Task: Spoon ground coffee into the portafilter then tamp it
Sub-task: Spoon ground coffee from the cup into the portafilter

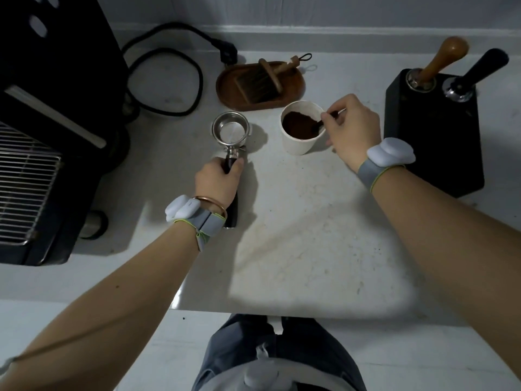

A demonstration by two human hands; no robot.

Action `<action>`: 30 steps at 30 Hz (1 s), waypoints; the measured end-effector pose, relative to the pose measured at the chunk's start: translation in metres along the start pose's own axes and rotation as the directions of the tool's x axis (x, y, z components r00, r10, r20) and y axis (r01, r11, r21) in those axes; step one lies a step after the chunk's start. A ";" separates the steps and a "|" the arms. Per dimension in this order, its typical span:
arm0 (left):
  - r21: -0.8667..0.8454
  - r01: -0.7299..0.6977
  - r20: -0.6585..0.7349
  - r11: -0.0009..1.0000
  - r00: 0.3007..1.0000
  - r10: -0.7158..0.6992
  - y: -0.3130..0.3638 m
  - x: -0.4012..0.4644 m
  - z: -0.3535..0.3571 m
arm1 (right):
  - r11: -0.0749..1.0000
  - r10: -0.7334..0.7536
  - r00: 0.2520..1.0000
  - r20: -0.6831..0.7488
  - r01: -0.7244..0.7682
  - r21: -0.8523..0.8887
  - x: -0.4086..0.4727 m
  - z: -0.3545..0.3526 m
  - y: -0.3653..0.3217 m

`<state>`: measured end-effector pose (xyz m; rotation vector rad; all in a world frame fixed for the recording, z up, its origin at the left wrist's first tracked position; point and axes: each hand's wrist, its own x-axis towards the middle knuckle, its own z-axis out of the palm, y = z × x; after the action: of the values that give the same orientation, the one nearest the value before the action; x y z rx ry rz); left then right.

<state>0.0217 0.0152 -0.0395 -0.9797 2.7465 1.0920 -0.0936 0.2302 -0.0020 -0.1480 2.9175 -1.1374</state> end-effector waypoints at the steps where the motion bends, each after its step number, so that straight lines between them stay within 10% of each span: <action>1: 0.001 -0.015 -0.003 1.000 1.000 0.015 0.000 0.000 0.000 | 1.000 0.004 1.000 -0.001 -0.004 0.019 -0.001 -0.001 -0.001; 14: -0.247 -0.069 0.039 0.967 0.996 0.081 0.017 -0.006 -0.004 | 0.926 0.151 0.988 -0.035 -0.129 0.356 -0.002 -0.011 -0.006; 23: -0.154 -0.131 0.032 0.979 0.990 0.137 0.024 -0.009 -0.004 | 0.982 -0.189 0.981 -0.048 0.190 0.004 0.002 -0.012 -0.002; 30: -0.171 -0.116 0.025 0.978 0.992 0.122 0.023 -0.010 -0.002 | 0.971 0.116 0.993 0.024 -0.119 0.209 0.005 -0.007 -0.006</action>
<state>0.0170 0.0317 -0.0215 -0.8105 2.7520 1.3674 -0.0987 0.2306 0.0072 0.0194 2.7294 -1.4074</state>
